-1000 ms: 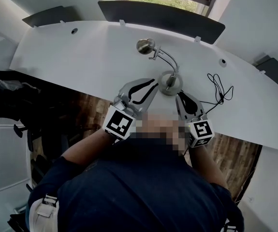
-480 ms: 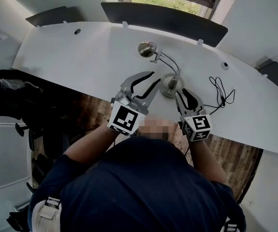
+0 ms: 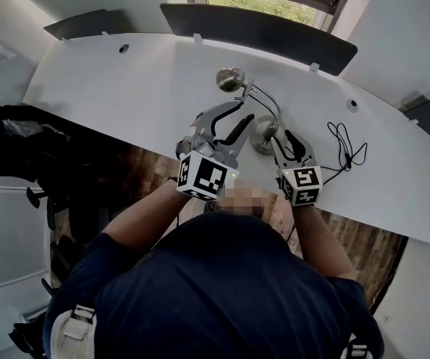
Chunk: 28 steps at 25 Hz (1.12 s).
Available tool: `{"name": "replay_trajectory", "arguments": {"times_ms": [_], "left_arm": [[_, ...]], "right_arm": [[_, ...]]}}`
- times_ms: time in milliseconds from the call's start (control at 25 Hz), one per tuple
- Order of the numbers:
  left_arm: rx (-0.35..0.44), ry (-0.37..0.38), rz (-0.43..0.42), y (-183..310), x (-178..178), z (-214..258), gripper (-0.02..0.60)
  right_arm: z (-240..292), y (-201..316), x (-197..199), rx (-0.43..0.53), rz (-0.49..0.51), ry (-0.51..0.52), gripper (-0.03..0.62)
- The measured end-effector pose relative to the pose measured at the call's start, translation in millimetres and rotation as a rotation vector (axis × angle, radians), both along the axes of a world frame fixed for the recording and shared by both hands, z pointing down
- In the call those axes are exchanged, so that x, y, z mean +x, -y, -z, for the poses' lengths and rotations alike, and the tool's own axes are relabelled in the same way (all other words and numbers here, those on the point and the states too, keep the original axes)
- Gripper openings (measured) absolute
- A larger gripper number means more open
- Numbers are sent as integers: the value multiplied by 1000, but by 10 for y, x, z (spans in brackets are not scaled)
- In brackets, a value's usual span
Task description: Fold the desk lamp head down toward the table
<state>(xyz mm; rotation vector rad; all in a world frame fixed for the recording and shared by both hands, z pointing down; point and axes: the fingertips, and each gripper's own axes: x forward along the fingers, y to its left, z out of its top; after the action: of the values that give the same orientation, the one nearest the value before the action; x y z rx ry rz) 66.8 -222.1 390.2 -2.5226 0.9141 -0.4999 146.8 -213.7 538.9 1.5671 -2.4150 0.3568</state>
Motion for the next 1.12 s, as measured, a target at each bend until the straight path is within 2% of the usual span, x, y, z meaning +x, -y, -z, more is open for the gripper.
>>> {"name": "replay_trajectory", "arguments": {"times_ms": [160,440,640,880,1120], "left_arm": [[44,79,30,119,9,-70,115],[69,117,36,238,25,-168,115],[99,133,49,293,36,-175,115],[142,175,54,309,47,-183,112],[159,182,67,326,34,-175,93]], "right_arm": [[-98,115,-5,-12,8,-26,174],[-212,305,-29,17,17,-43,202],[-236,368,-74,35,33,-45,201],[-404,438,-74,17,46,-98,201],[-481,550,-44,8,27,-118,148]]}}
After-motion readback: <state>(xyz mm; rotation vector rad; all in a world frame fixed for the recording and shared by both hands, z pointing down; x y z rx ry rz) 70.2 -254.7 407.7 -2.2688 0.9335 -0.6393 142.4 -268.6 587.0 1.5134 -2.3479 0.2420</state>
